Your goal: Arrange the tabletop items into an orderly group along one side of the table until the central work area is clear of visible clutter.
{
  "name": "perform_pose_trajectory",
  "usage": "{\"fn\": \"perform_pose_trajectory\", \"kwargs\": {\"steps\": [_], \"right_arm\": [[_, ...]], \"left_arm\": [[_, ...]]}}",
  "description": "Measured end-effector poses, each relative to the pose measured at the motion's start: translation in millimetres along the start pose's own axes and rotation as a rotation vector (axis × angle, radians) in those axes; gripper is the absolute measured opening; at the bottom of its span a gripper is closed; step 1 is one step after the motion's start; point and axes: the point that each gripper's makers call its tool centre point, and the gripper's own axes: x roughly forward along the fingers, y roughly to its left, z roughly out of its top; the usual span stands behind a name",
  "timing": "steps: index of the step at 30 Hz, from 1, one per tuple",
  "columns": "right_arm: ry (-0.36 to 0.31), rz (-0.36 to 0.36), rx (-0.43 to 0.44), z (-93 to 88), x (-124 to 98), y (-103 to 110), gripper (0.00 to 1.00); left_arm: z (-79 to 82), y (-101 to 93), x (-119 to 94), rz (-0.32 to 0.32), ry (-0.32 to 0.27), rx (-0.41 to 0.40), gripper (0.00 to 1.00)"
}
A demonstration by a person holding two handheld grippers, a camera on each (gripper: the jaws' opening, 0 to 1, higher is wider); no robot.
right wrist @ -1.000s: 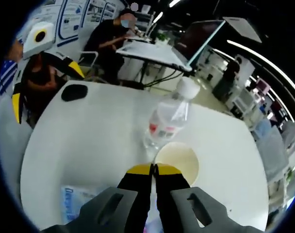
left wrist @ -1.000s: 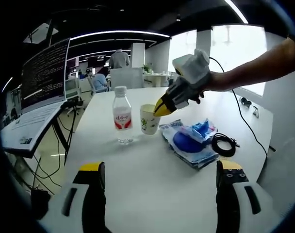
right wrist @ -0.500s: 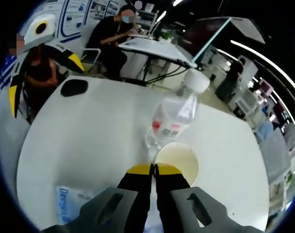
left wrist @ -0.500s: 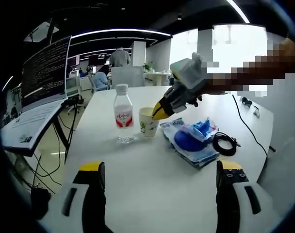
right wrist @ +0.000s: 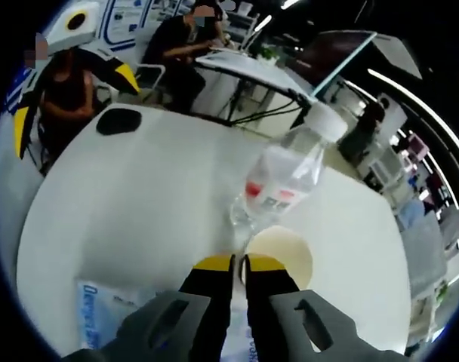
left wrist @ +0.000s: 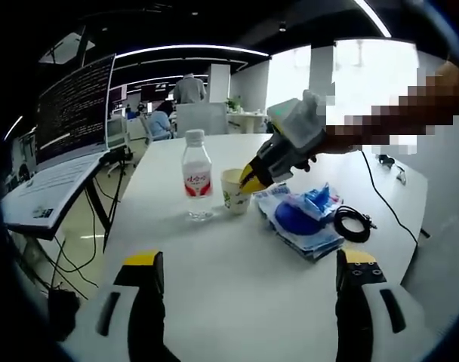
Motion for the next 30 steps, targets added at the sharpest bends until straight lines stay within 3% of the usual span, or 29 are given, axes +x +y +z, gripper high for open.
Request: {"fn": "perform_pose_trajectory", "kwargs": {"steps": [30], "right_arm": [[-0.035, -0.007, -0.002, 11.6, -5, -3, 0.03]], "left_arm": [[4.2, 0.0, 2, -0.007, -0.013, 0.005, 0.93]]}}
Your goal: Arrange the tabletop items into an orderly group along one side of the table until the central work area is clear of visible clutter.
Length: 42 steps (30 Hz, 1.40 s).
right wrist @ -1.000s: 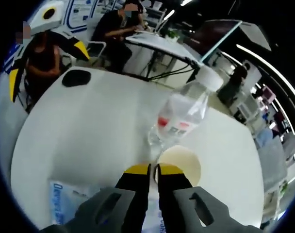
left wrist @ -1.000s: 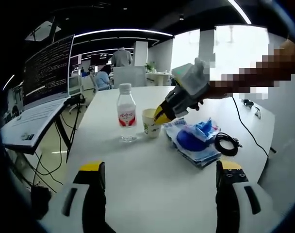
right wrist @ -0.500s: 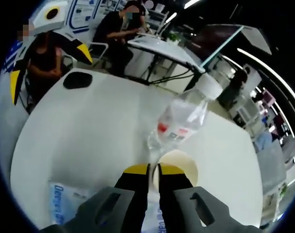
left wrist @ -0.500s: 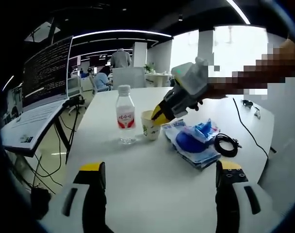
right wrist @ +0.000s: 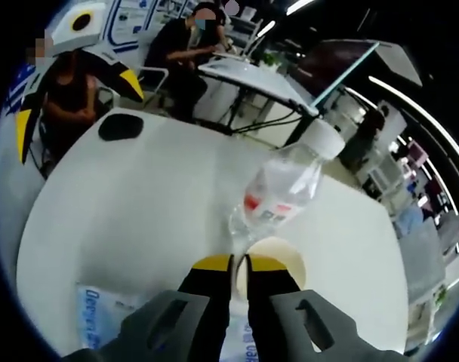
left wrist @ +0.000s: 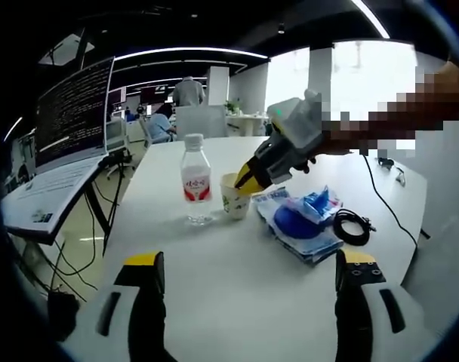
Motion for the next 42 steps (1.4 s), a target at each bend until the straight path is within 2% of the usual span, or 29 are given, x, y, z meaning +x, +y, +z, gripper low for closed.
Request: {"fn": "perform_pose_trajectory", "kwargs": {"steps": [4, 7, 9, 16, 25, 39, 42], "right_arm": [[-0.01, -0.01, -0.002, 2.0, -5, -3, 0.04], [-0.036, -0.027, 0.035, 5.8, -12, -9, 0.08], [-0.071, -0.018, 0.089, 10.7, -16, -10, 0.12], [-0.11, -0.037, 0.135, 23.1, -31, -20, 0.25], [-0.116, -0.048, 0.141, 29.1, -45, -25, 0.33], [-0.12, -0.041, 0.184, 36.5, -61, -21, 0.49], [-0.116, -0.028, 0.196, 38.4, -64, -18, 0.55]], "left_arm": [[1.6, 0.2, 1, -0.004, -0.004, 0.002, 0.93], [2.4, 0.3, 2, -0.007, -0.003, 0.007, 0.93], [3.9, 0.7, 2, -0.008, -0.003, 0.008, 0.93], [21.3, -5.7, 2, -0.012, -0.034, 0.004, 0.94], [37.7, -14.7, 0, -0.019, -0.058, 0.024, 0.94], [46.2, -17.3, -8, -0.018, -0.072, 0.039, 0.95], [47.8, -17.5, -10, -0.017, -0.074, 0.033, 0.96]]}}
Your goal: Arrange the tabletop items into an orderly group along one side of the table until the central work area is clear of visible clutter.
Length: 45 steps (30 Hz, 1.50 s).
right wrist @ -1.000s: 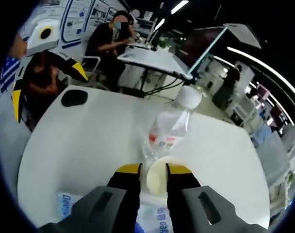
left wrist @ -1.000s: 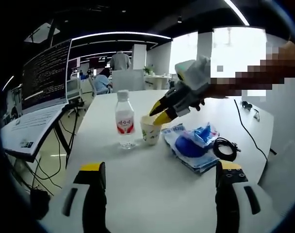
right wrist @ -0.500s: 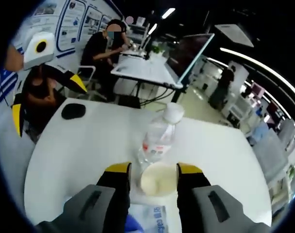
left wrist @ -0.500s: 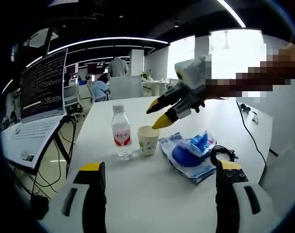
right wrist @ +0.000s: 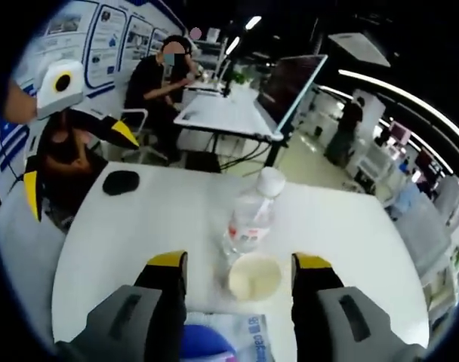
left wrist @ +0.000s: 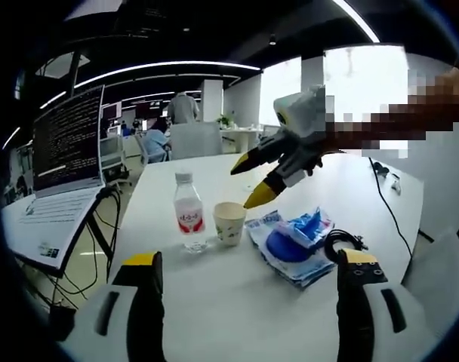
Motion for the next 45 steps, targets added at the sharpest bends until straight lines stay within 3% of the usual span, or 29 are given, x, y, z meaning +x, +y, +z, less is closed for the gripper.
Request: {"fn": "perform_pose_trajectory", "kwargs": {"steps": [13, 25, 45], "right_arm": [[-0.006, -0.012, 0.042, 10.0, -12, -6, 0.83], [-0.011, -0.051, 0.087, 11.2, -27, -9, 0.96], [-0.028, -0.104, 0.096, 12.0, -58, -12, 1.0]], "left_arm": [[8.4, 1.3, -1, 0.005, -0.015, -0.02, 0.99], [12.8, -5.6, 0, -0.003, -0.023, -0.038, 0.99], [23.0, -20.9, 5, -0.035, -0.021, 0.007, 0.99]]}}
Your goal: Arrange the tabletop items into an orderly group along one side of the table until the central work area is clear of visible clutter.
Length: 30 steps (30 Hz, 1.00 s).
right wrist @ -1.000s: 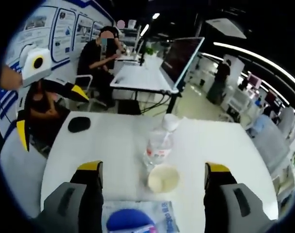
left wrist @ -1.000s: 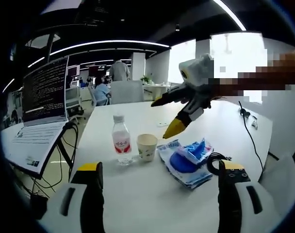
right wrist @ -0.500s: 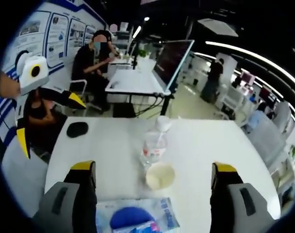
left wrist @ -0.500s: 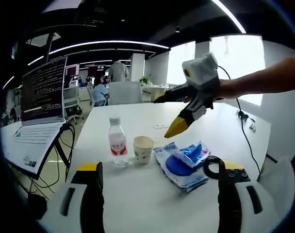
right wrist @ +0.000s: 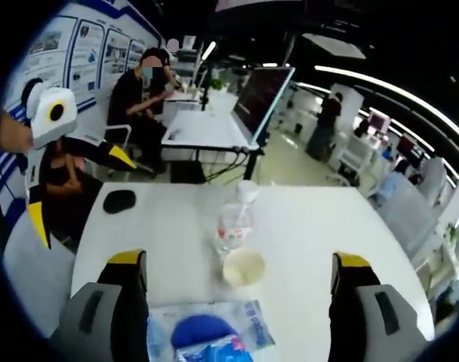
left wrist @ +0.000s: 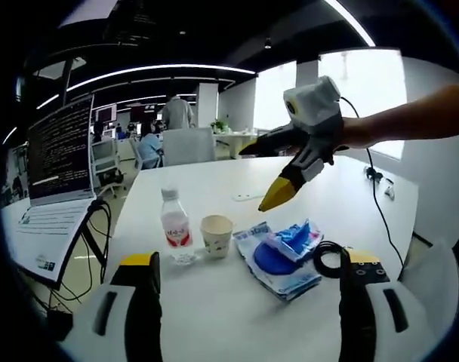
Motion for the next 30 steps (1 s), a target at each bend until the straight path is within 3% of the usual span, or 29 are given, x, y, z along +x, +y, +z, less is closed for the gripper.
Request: {"fn": "perform_pose_trajectory", "kwargs": {"steps": [12, 19, 24, 30], "right_arm": [[-0.036, -0.04, 0.029, 2.2, -28, -10, 1.0], [-0.039, -0.045, 0.034, -10.2, -44, -11, 0.99], [-0.036, -0.044, 0.04, -20.0, -55, -10, 0.97], [-0.042, -0.043, 0.062, -25.4, -64, -12, 0.96]], "left_arm": [[5.8, -4.7, 0, 0.011, -0.005, 0.008, 0.98], [5.7, -11.2, -2, 0.029, 0.008, 0.018, 0.96], [2.4, -14.4, -3, 0.053, 0.052, 0.113, 0.95], [5.9, -20.9, -4, 0.06, 0.058, 0.084, 0.95]]}}
